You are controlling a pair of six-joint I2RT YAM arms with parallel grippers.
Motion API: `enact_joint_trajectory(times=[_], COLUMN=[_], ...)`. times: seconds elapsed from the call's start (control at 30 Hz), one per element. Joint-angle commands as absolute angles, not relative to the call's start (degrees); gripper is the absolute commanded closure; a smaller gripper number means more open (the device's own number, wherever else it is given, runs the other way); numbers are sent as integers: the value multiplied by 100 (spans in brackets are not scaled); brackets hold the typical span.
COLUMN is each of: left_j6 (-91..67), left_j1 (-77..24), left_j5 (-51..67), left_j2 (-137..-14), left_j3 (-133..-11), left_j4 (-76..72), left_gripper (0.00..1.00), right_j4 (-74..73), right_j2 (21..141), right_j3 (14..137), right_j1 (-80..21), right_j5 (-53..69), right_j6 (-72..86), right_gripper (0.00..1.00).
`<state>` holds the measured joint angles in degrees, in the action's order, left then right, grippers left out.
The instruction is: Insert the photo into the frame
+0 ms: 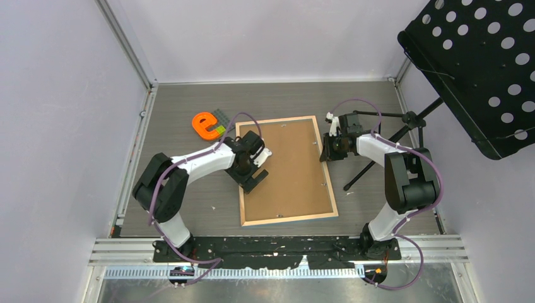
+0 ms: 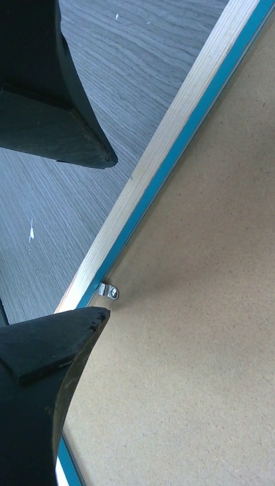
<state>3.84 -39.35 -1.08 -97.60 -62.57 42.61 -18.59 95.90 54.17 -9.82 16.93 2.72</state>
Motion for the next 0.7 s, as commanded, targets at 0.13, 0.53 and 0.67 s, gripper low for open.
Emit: enact_joint_trajectory(times=[0.13,0.53,0.67], left_j6=[489,554,524], left_j1=[-3782,-2806,-2786], left_j5=[-98,584,620], left_j2=[-9544,-9900,-10281], left_j3=[-6477,-7256,-7796], left_j4=[4143,4546,4785], left_gripper=[12,8,10], right_j4=[-1551,-1828,-1972], right_j2=[9560,9386,9234], right_j3=[5572,5483,5377], right_j1=[-963,-975,-975], right_j5=[1904,1927,1960], right_j6=[232,53,38], right_gripper=[94,94,94])
